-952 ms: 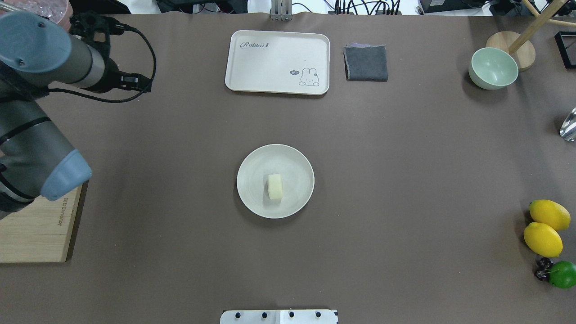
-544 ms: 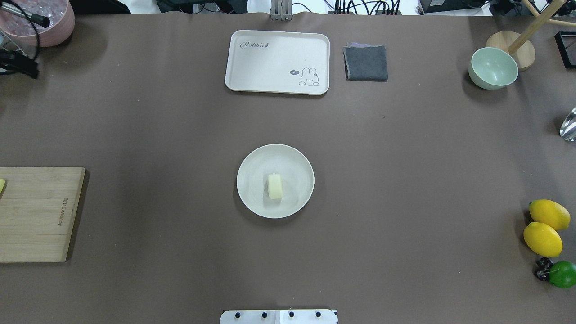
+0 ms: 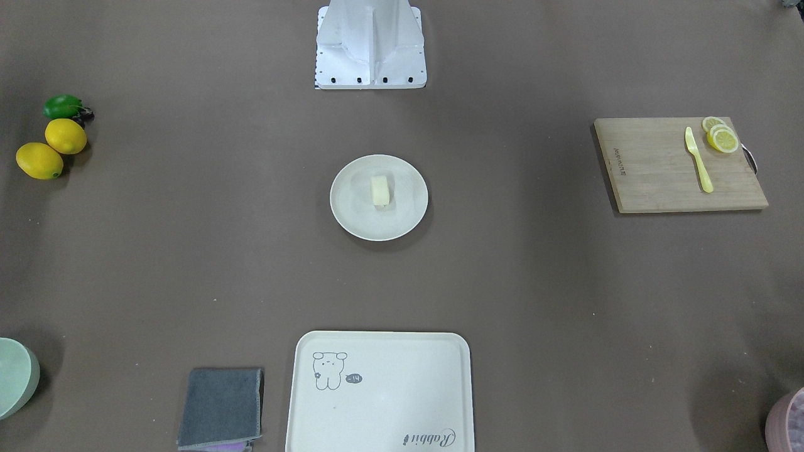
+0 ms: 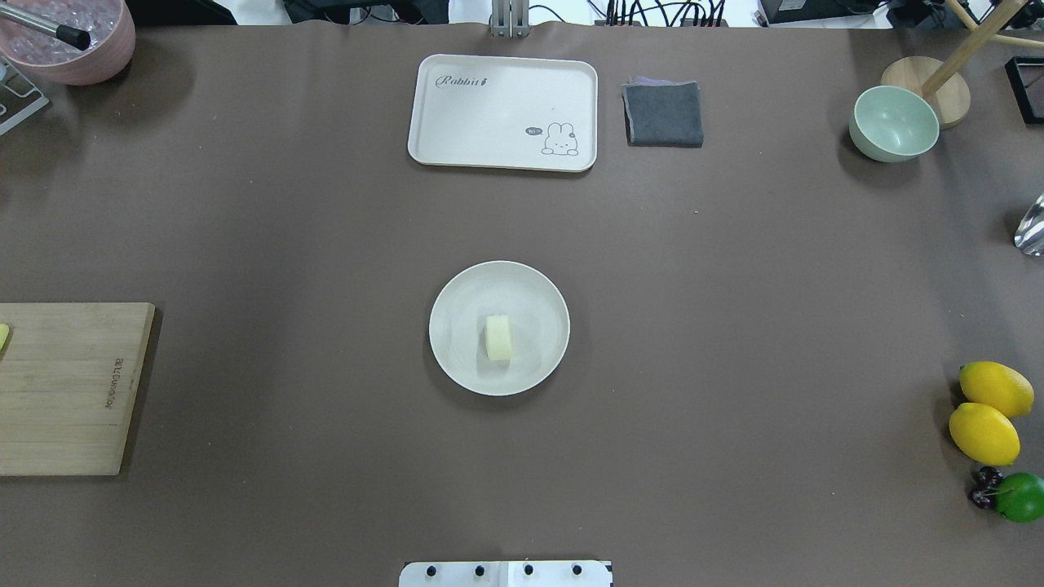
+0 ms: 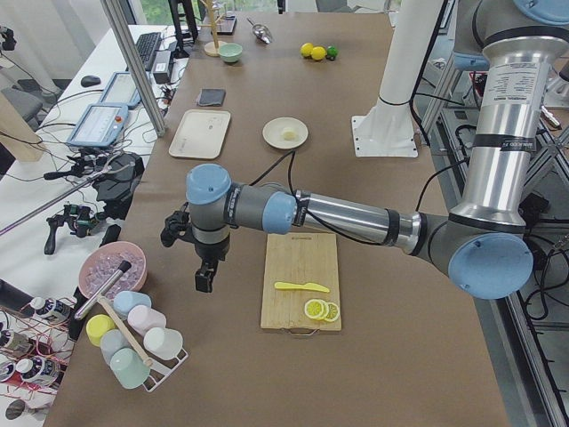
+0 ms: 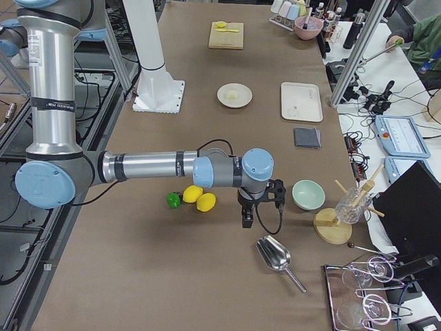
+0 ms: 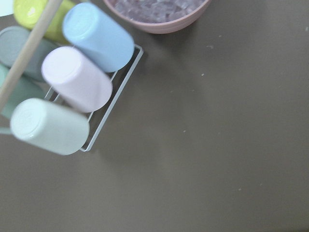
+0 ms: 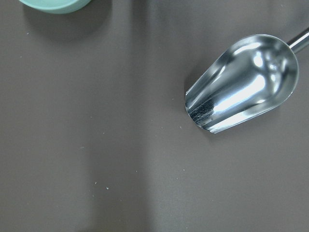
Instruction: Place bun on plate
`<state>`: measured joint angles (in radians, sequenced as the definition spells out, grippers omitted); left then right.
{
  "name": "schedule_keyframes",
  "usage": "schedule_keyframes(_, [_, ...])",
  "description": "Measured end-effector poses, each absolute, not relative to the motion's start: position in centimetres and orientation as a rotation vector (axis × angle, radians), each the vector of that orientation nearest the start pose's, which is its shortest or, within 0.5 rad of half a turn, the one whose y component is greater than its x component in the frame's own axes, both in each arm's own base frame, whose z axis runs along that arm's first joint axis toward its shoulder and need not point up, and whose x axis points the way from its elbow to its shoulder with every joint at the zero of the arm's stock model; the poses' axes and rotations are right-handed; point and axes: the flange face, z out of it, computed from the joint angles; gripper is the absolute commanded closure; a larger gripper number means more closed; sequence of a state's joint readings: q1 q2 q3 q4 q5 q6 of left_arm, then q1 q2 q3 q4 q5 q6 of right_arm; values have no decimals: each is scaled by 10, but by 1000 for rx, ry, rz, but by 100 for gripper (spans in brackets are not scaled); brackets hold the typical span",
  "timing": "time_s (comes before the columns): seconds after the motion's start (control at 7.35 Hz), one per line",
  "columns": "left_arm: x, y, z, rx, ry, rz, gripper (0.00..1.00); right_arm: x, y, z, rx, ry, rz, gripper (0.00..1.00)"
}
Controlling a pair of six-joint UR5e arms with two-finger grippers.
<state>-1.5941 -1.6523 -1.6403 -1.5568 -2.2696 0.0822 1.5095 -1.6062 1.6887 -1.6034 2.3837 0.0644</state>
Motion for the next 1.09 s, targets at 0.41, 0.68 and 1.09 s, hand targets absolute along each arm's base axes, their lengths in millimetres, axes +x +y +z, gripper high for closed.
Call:
schedule_keyframes(0.41, [-96,-497,627,122,738,86,2,33,-482,617,-2,-816,-11,0])
schedule_keyframes(0.68, [-96,-493,633,112,741,82,2,33,-482,616,0,-817,-10,0])
schedule_keyframes(1.09, [-96,-492,636,109,740,80,2,33,-483,615,5,-818,-12,0])
